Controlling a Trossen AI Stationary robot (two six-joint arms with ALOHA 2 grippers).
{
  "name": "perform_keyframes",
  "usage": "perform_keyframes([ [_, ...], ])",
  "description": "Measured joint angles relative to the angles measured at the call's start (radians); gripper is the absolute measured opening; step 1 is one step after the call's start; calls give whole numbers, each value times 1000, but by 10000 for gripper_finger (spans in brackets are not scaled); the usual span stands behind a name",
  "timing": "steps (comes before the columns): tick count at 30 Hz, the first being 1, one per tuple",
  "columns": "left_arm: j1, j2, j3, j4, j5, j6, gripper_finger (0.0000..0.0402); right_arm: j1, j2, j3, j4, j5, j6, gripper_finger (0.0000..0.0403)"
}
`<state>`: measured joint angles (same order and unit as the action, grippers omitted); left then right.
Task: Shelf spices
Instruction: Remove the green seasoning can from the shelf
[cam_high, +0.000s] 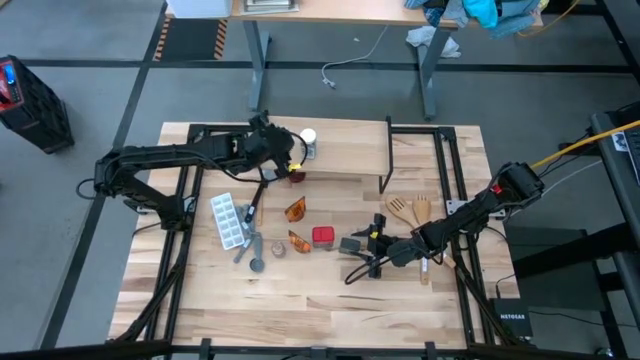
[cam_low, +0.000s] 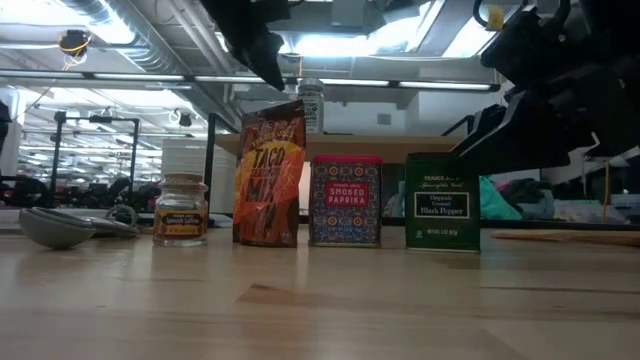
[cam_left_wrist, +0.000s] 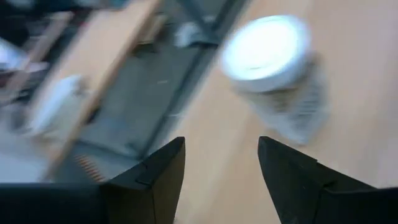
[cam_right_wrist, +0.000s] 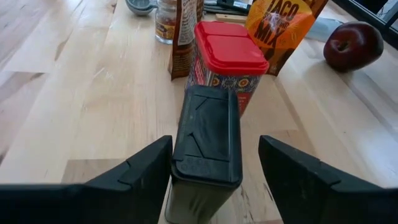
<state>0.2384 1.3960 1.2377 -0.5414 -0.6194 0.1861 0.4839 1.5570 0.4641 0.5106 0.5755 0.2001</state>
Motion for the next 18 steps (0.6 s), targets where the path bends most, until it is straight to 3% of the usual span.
perform_keyframes([
  [4, 20, 0, 0, 1, 163, -21, 198, 0, 0, 0, -1, 0, 0, 246],
  [10, 60, -1, 0, 1, 217, -33, 198, 0, 0, 0, -5, 0, 0, 246],
  [15, 121, 4, 0, 2, 447, -42, 198, 0, 0, 0, -5, -1, 0, 246],
  [18, 154, 9, 0, 4, 492, -22, 198, 0, 0, 0, -5, -4, 0, 246],
])
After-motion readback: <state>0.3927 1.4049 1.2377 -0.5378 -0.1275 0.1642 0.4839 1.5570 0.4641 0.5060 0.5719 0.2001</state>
